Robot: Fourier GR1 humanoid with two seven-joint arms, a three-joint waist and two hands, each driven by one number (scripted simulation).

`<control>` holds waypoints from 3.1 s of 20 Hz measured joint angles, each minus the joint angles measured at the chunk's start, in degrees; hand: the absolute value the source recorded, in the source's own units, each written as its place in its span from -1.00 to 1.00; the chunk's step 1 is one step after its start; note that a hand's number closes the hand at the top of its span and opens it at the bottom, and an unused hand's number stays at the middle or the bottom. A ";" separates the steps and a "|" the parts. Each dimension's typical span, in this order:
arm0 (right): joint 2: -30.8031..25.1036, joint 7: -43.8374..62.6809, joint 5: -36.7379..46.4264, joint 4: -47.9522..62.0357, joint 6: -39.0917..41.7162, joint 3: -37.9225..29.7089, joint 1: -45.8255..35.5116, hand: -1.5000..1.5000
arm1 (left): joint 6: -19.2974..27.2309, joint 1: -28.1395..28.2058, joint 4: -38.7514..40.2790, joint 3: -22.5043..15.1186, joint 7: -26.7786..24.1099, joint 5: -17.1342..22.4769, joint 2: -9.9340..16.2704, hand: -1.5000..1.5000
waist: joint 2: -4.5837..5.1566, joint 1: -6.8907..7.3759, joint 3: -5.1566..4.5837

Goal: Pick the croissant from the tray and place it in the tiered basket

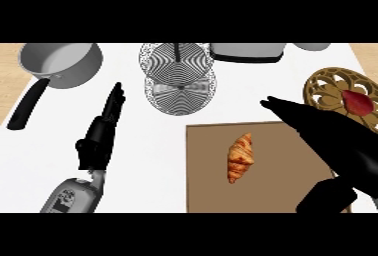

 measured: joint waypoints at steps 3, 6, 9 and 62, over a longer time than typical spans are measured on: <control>4.84 4.58 -0.22 2.99 0.14 4.59 -6.48 -1.00 | 0.50 -0.40 0.22 -0.22 0.41 -0.43 -0.88 0.00 | 0.00 -0.08 0.07; 10.39 7.13 -0.46 8.21 0.01 8.04 -12.45 -1.00 | 0.51 -0.41 -0.07 0.04 0.68 -0.74 -0.80 0.00 | -0.01 -0.23 0.15; 15.43 9.07 -0.39 12.59 -0.13 10.91 -17.10 -1.00 | 0.17 -0.58 0.05 0.83 0.69 -0.50 -0.66 0.00 | -0.07 -0.79 0.21; 18.11 5.63 10.10 29.48 5.92 24.48 -15.68 -1.00 | -1.89 2.45 -2.31 4.21 1.75 -3.81 -3.22 0.00 | -0.21 -2.93 0.45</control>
